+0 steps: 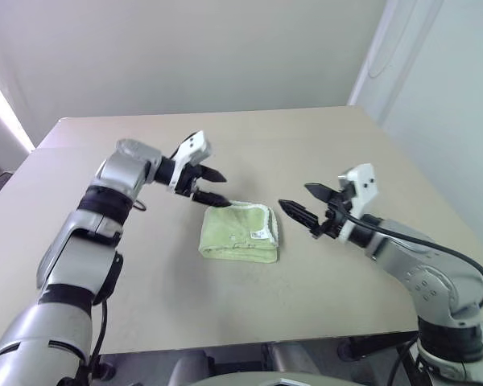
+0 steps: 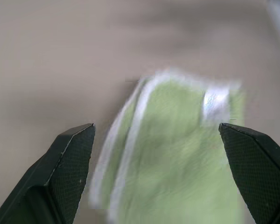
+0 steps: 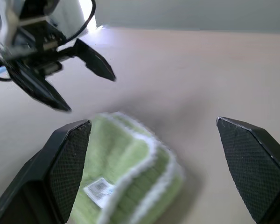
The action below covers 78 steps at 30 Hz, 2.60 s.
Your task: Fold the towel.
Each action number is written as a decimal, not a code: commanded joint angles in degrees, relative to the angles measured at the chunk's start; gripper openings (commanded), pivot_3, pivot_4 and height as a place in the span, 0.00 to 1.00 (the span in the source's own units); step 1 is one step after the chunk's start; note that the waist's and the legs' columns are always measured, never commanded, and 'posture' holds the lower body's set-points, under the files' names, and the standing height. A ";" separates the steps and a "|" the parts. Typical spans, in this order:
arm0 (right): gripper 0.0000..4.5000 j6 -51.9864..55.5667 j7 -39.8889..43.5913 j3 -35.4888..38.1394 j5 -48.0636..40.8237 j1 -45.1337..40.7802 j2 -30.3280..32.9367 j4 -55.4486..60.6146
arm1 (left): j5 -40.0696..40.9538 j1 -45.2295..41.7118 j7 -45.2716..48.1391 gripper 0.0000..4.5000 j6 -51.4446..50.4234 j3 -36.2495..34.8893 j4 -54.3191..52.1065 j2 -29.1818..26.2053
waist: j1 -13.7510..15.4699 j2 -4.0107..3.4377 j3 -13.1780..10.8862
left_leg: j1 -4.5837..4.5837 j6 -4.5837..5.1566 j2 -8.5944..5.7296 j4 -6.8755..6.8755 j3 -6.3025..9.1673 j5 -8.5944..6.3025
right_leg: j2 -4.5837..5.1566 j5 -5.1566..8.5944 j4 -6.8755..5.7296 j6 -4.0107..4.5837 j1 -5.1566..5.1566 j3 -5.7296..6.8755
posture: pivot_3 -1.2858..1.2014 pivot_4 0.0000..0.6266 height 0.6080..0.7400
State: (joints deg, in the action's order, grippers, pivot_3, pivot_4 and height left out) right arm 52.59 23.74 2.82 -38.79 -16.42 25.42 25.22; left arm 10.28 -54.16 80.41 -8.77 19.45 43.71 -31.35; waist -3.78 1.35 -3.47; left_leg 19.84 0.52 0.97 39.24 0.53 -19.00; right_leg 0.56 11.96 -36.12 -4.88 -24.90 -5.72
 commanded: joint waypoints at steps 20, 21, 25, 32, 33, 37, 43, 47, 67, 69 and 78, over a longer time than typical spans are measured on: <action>1.00 -11.79 3.81 -19.02 20.40 -3.33 -6.78 -23.40 | -8.62 6.67 -0.36 1.00 18.45 -2.13 4.55 7.39 | 0.54 0.05 0.05 | 0.35 0.00 -0.06 0.13 0.01 0.00 | 0.02 -0.23 0.02 -0.13 0.04 -0.02 | 0.52 0.00 0.79; 1.00 -12.07 3.50 -19.13 21.20 -3.05 -6.96 -23.75 | -8.79 6.95 -0.09 1.00 18.40 -2.11 4.58 7.56 | 0.49 0.07 0.06 | 0.33 0.00 -0.06 0.13 0.01 0.00 | 0.02 -0.22 0.02 -0.14 0.10 -0.02 | 0.52 0.00 0.79; 1.00 -12.47 2.68 -18.16 22.61 -2.75 -7.78 -23.92 | -11.12 6.76 -2.97 1.00 19.47 -1.87 7.25 8.98 | 0.44 0.07 0.12 | 0.03 0.00 -0.06 0.13 0.03 0.00 | 0.02 -0.07 0.04 -0.26 0.42 -0.02 | 0.52 0.00 0.79; 1.00 -12.68 3.55 -16.56 23.41 -2.65 -7.16 -21.38 | -11.28 6.04 -1.15 1.00 20.21 -2.99 7.79 8.75 | 0.29 0.07 0.15 | -0.43 0.00 -0.06 0.13 0.05 0.00 | 0.02 0.00 0.01 -0.15 0.57 -0.02 | 0.52 0.00 0.79; 1.00 -12.57 4.11 -15.58 22.54 -2.67 -6.86 -19.97 | -10.84 5.38 -0.20 1.00 19.08 -3.42 7.84 8.27 | 0.30 0.07 0.15 | -0.42 0.00 -0.06 0.13 0.05 0.00 | 0.02 0.00 0.02 -0.15 0.57 -0.02 | 0.52 0.00 0.79; 1.00 -9.54 7.94 -11.73 17.18 -1.88 -4.62 -12.19 | -8.15 3.48 3.03 1.00 15.15 -5.65 5.01 6.42 | -0.09 0.07 0.15 | -0.37 0.00 -0.06 0.13 0.05 0.00 | 0.03 0.00 0.05 -0.16 0.54 -0.02 | 0.52 0.00 0.79; 1.00 -5.07 13.93 -9.46 10.85 -2.03 1.74 0.08 | -3.47 2.23 9.83 1.00 6.58 -8.71 -2.11 2.05 | -0.38 0.07 0.13 | -0.37 0.00 -0.06 0.02 0.09 0.00 | 0.00 0.01 0.05 -0.18 0.47 -0.01 | 0.52 0.00 0.79; 1.00 -6.45 19.27 -15.51 14.01 -4.55 8.84 3.62 | -3.28 4.56 11.02 1.00 4.15 -9.14 -6.26 -2.46 | -0.47 0.00 0.09 | -0.44 0.00 -0.04 -0.02 0.08 0.00 | -0.01 0.03 0.02 -0.15 0.47 -0.01 | 0.52 0.00 0.79; 1.00 -24.34 24.39 -35.49 37.51 -11.91 6.29 -17.64 | -1.68 14.74 3.82 1.00 -4.09 -9.39 -19.46 -4.07 | -0.21 0.08 0.09 | -0.37 0.00 -0.03 -0.02 0.04 0.00 | 0.02 0.04 0.06 -0.15 0.40 0.00 | 0.52 0.00 0.79; 1.00 -25.33 23.55 -35.53 39.30 -11.40 6.01 -18.23 | -1.97 14.09 2.88 1.00 -3.21 -9.24 -18.23 -3.26 | -0.20 0.08 0.09 | -0.40 0.00 -0.04 -0.01 0.04 0.00 | 0.02 0.05 0.04 -0.14 0.41 -0.01 | 0.52 0.00 0.79; 1.00 -26.68 20.33 -35.14 43.60 -11.36 1.94 -22.33 | -2.97 11.84 -0.93 1.00 -1.97 -8.88 -15.73 -0.28 | -0.37 0.10 0.10 | -0.42 0.00 -0.04 0.00 0.04 0.00 | 0.00 0.03 0.02 -0.14 0.42 -0.01 | 0.52 0.00 0.79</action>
State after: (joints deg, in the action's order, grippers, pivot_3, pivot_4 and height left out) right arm 26.82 45.62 -32.85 2.85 -26.96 28.04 4.11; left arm 6.86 -40.59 79.84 -10.81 11.21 29.07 -31.68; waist -4.14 1.45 -3.37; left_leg 19.41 0.52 0.94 39.24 0.57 -19.00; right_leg 0.56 11.99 -36.11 -5.02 -24.48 -5.73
